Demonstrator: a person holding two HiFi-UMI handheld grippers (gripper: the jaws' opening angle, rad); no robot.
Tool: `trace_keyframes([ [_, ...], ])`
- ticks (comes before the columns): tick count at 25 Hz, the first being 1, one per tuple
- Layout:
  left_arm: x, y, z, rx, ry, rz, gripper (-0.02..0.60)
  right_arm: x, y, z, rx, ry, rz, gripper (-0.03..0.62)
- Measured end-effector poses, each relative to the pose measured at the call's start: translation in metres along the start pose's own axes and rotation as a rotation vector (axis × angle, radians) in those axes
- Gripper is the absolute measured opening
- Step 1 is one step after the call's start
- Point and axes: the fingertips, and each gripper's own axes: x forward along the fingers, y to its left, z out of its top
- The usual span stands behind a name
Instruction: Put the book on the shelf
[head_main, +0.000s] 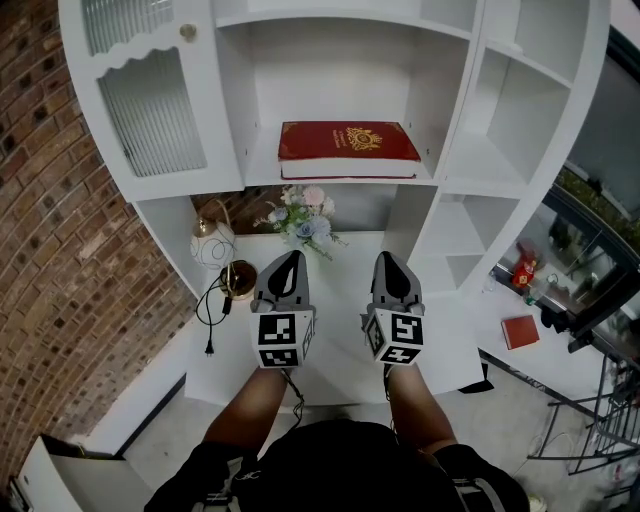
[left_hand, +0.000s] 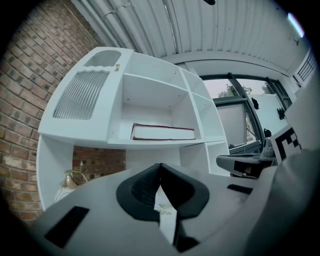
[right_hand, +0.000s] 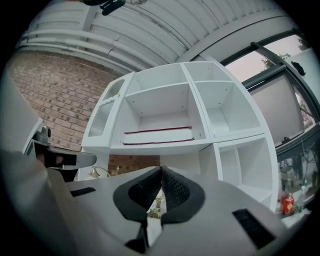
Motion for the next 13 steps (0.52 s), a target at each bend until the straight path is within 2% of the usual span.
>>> trace_keyframes([
  [13,-0.015,-0.005,0.003,-0.011,-0.008,-0.038,0.014,-0.016,0.011,0.002,-0.005,-0.002,-0.022,0.015],
])
